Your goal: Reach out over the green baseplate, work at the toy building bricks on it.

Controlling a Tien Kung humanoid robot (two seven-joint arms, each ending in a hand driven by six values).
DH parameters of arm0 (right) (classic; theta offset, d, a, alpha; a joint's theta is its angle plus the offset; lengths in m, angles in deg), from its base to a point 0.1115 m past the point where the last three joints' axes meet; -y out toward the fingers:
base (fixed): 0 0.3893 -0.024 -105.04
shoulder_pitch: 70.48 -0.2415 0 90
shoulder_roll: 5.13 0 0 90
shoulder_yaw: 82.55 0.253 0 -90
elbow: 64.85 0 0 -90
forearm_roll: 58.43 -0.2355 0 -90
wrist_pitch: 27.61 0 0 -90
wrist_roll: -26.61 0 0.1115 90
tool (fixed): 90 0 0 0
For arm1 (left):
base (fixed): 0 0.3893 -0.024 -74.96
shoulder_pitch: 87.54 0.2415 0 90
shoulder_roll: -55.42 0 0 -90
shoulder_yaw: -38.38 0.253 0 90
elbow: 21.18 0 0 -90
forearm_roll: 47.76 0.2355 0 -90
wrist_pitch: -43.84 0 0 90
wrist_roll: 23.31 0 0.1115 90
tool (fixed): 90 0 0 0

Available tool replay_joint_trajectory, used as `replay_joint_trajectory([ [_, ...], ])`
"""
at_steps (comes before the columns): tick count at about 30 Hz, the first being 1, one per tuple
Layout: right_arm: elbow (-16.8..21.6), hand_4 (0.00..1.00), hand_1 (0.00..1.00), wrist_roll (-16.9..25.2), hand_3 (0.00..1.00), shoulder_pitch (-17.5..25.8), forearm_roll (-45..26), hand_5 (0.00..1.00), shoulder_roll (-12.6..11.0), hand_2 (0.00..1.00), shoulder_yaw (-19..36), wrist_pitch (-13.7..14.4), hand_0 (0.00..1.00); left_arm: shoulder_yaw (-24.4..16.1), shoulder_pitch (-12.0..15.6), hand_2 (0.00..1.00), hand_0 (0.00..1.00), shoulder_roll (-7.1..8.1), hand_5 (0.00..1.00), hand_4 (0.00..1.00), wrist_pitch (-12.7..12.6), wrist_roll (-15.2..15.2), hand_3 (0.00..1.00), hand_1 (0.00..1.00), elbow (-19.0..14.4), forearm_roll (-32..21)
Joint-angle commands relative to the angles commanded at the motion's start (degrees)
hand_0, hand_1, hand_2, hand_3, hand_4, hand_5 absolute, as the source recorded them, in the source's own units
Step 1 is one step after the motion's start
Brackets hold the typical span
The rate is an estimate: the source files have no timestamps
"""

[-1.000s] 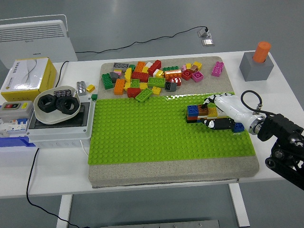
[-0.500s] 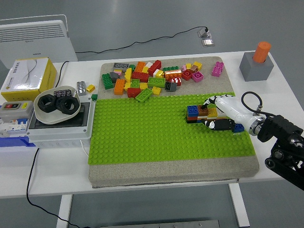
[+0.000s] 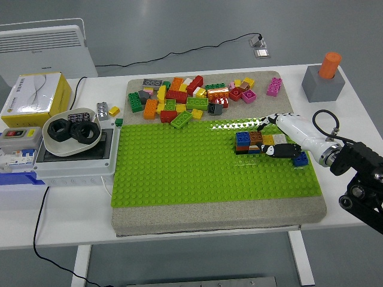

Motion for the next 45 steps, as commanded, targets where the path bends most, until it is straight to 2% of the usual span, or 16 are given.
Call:
replay_joint_trajectory([
  [6, 1.96, 0.669, 0.854, 1.29, 0.663, 3.13, -2.41, 0.440, -1.33, 0.837, 4.03, 2.34, 0.882, -0.12, -0.05, 0.618, 0.614, -0.04, 0.998, 0.998, -0.10, 0.06, 0.755, 0.525, 0.00, 0.21],
  [7, 2.09, 0.696, 0.854, 1.21, 0.664, 4.04, -1.98, 0.311, -1.68, 0.832, 5.06, 2.43, 0.881, -0.12, -0.06, 0.618, 0.615, -0.05, 0.998, 0.998, -0.13, 0.06, 0.755, 0.525, 0.00, 0.21],
  [12, 2.06, 0.696, 0.854, 1.08, 0.664, 9.33, -0.99, 0.311, -3.69, 0.832, 10.17, 2.87, 0.881, -0.11, -0.07, 0.618, 0.615, -0.04, 0.998, 0.998, -0.23, 0.11, 0.755, 0.525, 0.00, 0.26],
  [13, 1.97, 0.674, 0.815, 1.67, 0.662, 10.50, -2.01, 0.302, -4.02, 0.796, 10.68, 3.70, 0.828, -0.25, -0.05, 0.618, 0.615, -0.04, 0.998, 0.998, -0.26, 0.12, 0.755, 0.524, 0.00, 0.40],
  [16, 1.50, 0.674, 0.815, 4.40, 0.662, 13.74, -5.89, 0.302, -4.41, 0.796, 11.27, 6.78, 0.828, -0.81, 0.09, 0.618, 0.615, -0.10, 0.998, 0.998, -0.31, 0.07, 0.755, 0.524, 0.00, 0.79],
  [18, 1.07, 0.674, 0.815, 6.39, 0.662, 15.87, -8.55, 0.302, -4.06, 0.796, 11.55, 8.83, 0.828, -1.26, 0.18, 0.618, 0.615, -0.17, 0.998, 0.998, -0.28, 0.06, 0.755, 0.524, 0.00, 1.21],
  [19, 0.82, 0.656, 0.783, 7.39, 0.659, 16.91, -10.07, 0.305, -3.71, 0.773, 11.71, 9.81, 0.797, -1.43, 0.23, 0.618, 0.615, -0.21, 0.998, 0.998, -0.26, 0.06, 0.755, 0.526, 0.00, 1.37],
  [24, 0.13, 0.656, 0.783, 10.07, 0.659, 19.09, -15.82, 0.305, -1.68, 0.773, 12.35, 12.15, 0.797, -1.76, 0.35, 0.618, 0.615, -0.44, 0.998, 0.998, -0.25, 0.14, 0.755, 0.526, 0.00, 1.58],
  [25, -0.02, 0.650, 0.777, 10.34, 0.652, 19.16, -16.68, 0.367, -1.30, 0.764, 12.47, 12.37, 0.795, -1.71, 0.35, 0.618, 0.616, -0.47, 0.998, 0.998, -0.26, 0.18, 0.755, 0.527, 0.00, 1.50],
  [26, -0.23, 0.650, 0.777, 10.53, 0.652, 19.14, -17.30, 0.367, -0.96, 0.764, 12.54, 12.52, 0.795, -1.72, 0.34, 0.618, 0.616, -0.49, 0.998, 0.998, -0.26, 0.22, 0.755, 0.527, 0.00, 1.53],
  [30, -1.23, 0.650, 0.777, 10.31, 0.652, 18.88, -17.79, 0.367, -0.21, 0.764, 12.75, 12.49, 0.795, -2.19, 0.22, 0.618, 0.616, -0.48, 0.998, 0.998, -0.20, 0.35, 0.755, 0.527, 0.00, 2.29],
  [36, -1.51, 0.644, 0.774, 8.23, 0.651, 18.98, -14.81, 0.371, -1.02, 0.763, 13.23, 10.94, 0.793, -2.12, 0.14, 0.617, 0.616, -0.45, 0.998, 0.998, -0.15, 0.38, 0.750, 0.524, 0.00, 2.17],
  [37, -1.46, 0.667, 0.776, 7.86, 0.654, 18.89, -14.01, 0.270, -1.19, 0.767, 13.38, 10.66, 0.793, -2.05, 0.14, 0.617, 0.616, -0.46, 0.998, 0.998, -0.14, 0.40, 0.750, 0.524, 0.00, 2.11],
  [45, 0.82, 0.668, 0.785, 4.52, 0.658, 17.29, -7.07, 0.243, -4.44, 0.774, 13.70, 6.52, 0.800, -2.51, -0.04, 0.617, 0.616, -0.45, 0.998, 0.998, 0.03, 0.59, 0.748, 0.524, 0.00, 3.13],
])
